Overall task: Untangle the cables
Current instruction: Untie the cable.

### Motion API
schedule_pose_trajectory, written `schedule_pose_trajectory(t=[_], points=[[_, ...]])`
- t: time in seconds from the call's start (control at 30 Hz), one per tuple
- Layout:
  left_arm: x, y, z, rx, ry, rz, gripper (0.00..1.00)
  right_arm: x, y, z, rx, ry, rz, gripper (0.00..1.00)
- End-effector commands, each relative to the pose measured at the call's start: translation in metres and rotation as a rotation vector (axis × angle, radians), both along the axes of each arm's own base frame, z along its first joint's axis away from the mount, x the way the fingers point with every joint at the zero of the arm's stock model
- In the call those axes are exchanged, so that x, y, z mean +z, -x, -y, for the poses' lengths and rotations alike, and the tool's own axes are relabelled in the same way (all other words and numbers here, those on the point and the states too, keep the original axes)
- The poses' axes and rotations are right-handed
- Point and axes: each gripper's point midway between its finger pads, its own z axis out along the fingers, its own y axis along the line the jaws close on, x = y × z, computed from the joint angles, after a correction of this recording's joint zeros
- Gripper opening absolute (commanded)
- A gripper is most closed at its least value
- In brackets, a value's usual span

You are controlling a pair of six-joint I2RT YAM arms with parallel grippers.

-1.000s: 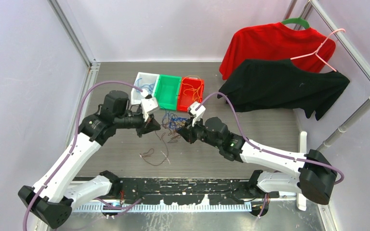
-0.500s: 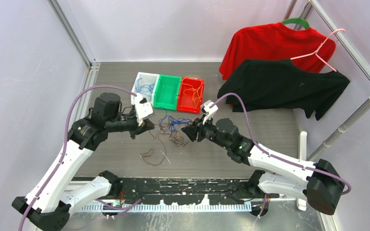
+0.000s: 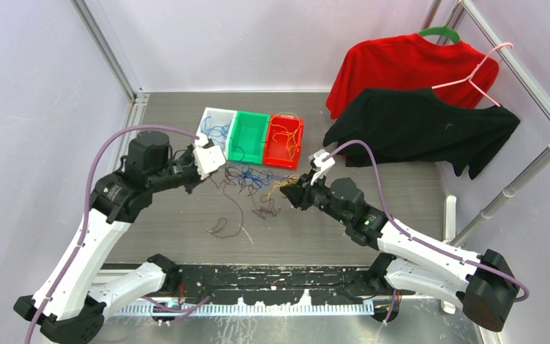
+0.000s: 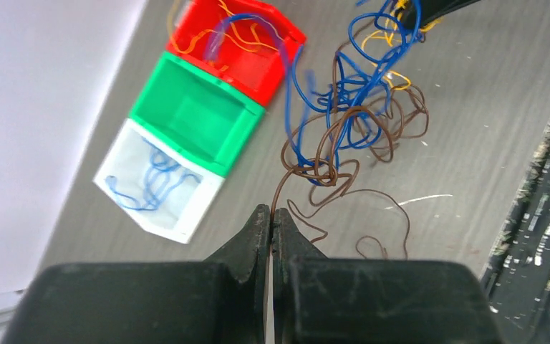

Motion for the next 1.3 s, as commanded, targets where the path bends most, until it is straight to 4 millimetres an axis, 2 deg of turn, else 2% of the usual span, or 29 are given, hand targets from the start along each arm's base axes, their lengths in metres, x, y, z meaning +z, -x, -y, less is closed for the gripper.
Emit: schedule_pose_trajectory(t=[0.0, 0.17, 0.33, 0.43, 0.6, 0.77, 0.93, 1.07, 1.27], points=[[0.046, -0.009, -0.011, 0.026, -0.011, 0.170, 0.00, -0.007, -0.011, 0.015, -0.077, 0.019, 0.001, 0.24], [0.040, -0.021, -0.028, 0.087, -0.102, 0.228, 0.00, -0.003, -0.017, 0.021, -0.129, 0.021, -0.008, 0.23], [0.009, -0.031, -0.059, 0.215, -0.228, 0.200, 0.00, -0.002, -0.022, 0.038, -0.215, 0.014, -0.039, 0.23], [-0.010, -0.033, -0.081, 0.280, -0.276, 0.174, 0.00, -0.004, -0.031, 0.055, -0.311, 0.023, -0.080, 0.18], [-0.014, -0.044, -0.118, 0.393, -0.285, 0.168, 0.00, 0.002, -0.045, 0.075, -0.429, -0.001, -0.136, 0.13], [-0.021, -0.052, -0.141, 0.448, -0.274, 0.136, 0.00, 0.005, -0.053, 0.092, -0.531, 0.008, -0.156, 0.08], [-0.035, -0.055, -0.148, 0.465, -0.251, 0.078, 0.00, 0.014, -0.050, 0.090, -0.501, -0.001, -0.146, 0.08], [-0.050, -0.051, -0.144, 0.435, -0.249, 0.047, 0.00, 0.029, -0.044, 0.082, -0.438, -0.061, -0.130, 0.08], [-0.095, -0.050, -0.147, 0.379, -0.330, -0.027, 0.00, 0.042, -0.033, 0.068, -0.331, -0.119, -0.128, 0.08]])
